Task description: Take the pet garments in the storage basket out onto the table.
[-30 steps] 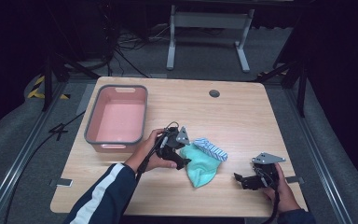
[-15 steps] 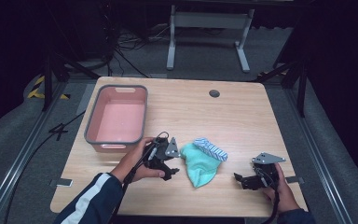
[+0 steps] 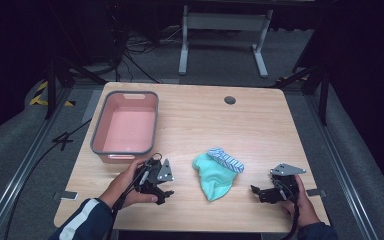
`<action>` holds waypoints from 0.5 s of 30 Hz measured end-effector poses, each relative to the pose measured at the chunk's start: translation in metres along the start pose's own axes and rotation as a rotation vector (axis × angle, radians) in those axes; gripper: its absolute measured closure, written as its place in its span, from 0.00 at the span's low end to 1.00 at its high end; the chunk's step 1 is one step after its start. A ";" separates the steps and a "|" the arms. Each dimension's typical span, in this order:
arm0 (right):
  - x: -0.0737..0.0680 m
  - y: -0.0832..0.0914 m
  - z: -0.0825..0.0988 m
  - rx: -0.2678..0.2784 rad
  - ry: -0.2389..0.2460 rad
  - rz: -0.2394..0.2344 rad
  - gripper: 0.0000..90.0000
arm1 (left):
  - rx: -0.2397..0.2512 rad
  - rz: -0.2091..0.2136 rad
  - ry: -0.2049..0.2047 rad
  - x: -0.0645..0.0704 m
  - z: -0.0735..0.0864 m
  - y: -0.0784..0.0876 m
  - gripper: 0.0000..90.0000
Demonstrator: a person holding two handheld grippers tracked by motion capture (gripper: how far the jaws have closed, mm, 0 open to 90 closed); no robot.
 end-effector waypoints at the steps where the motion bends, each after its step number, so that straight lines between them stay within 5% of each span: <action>1: 0.000 0.000 0.000 0.000 0.000 0.000 0.00 | -0.008 0.002 0.001 0.000 0.004 0.000 0.23; 15: 0.000 0.000 0.000 0.000 0.000 0.000 0.00 | -0.018 -0.032 0.047 -0.007 0.048 0.011 0.23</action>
Point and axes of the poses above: each handheld gripper's, and its own axes: y roughly backward along the jaws, z roughly out of its underside, x roughly to its right, the point moved 7 cm from there along -y, roughly forward along the jaws, and after that the axes turned 2 degrees about x, right-handed, at the moved point
